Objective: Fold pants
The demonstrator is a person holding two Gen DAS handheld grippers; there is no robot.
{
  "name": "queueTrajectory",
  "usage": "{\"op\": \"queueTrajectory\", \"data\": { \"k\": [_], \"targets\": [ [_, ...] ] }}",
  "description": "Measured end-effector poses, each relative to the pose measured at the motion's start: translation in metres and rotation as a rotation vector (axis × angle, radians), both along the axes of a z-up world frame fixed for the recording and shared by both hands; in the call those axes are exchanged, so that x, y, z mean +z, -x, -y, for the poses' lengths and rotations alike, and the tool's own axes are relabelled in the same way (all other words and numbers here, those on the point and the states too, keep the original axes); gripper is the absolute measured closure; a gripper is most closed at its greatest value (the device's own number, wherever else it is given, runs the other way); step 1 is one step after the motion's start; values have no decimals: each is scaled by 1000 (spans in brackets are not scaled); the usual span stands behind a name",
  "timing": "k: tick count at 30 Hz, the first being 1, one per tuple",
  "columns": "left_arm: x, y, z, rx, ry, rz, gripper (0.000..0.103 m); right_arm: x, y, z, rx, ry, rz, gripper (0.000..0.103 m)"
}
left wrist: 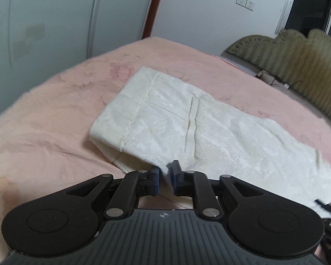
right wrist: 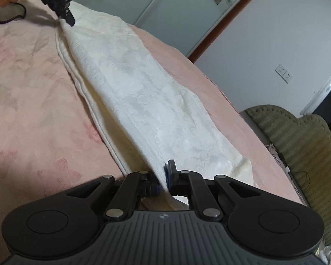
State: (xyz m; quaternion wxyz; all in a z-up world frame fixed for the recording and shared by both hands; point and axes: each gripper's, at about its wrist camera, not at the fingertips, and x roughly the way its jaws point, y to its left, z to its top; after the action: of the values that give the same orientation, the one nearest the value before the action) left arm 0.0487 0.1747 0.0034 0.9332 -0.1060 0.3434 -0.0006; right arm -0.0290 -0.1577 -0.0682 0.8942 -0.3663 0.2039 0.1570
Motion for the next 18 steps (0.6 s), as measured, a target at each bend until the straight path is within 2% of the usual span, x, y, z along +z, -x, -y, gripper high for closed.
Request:
{"op": "queueTrajectory", "data": {
  "k": [1,4,5,6,7,9,12,14,16,18],
  "targets": [
    [4,4,3,-1,-14,1,74,0,3,-2,-6,17,9,95],
    [17,18,6,8,-55,12,72,-3,16,-9,-24,127,45,91],
    [21,22,7,9,-68,15,71,-3,22,-9,-19,157,52,87],
    [25,27,8,14,-84,14,71,-1,30,-5,-15,178,63,74],
    [29,30,9,28,-103,10,70,3,38,2,-20,176,73,67],
    [36,34,16,64,-160,3,70,18,49,28,-58,104,67,33],
    [45,38,42,21,-232,44,70,36,51,83,-186,-68,27,31],
    [50,40,72,-74,-252,77,69,37,46,119,-315,-129,16,31],
    [52,40,107,-190,-270,108,63,35,38,152,-440,-197,2,31],
    [50,42,142,-292,-283,126,60,31,34,182,-556,-270,-45,31]
  ]
}}
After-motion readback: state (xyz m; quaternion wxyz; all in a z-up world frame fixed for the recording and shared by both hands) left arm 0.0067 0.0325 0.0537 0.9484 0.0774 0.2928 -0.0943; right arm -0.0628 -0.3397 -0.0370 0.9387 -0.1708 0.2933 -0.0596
